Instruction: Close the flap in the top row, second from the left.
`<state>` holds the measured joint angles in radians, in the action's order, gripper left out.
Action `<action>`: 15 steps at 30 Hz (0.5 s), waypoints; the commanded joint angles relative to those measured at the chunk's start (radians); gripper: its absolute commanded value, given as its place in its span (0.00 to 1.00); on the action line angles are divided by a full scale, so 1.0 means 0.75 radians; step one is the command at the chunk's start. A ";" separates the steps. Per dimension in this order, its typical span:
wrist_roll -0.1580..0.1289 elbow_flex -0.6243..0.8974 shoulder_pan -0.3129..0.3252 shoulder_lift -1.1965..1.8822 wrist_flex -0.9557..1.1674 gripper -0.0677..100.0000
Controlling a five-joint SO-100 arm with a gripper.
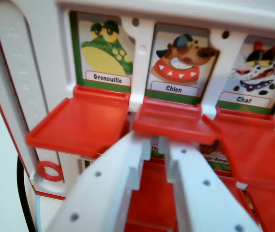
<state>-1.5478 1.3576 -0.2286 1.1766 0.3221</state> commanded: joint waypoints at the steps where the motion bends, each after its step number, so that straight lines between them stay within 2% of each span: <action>1: 0.010 -0.188 -0.006 0.059 -0.006 0.01; 9: 0.000 -0.225 0.014 0.035 -0.002 0.01; 15: 0.006 -0.317 0.031 -0.043 0.022 0.01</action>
<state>-1.5432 1.2625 -0.2102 1.1229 0.3344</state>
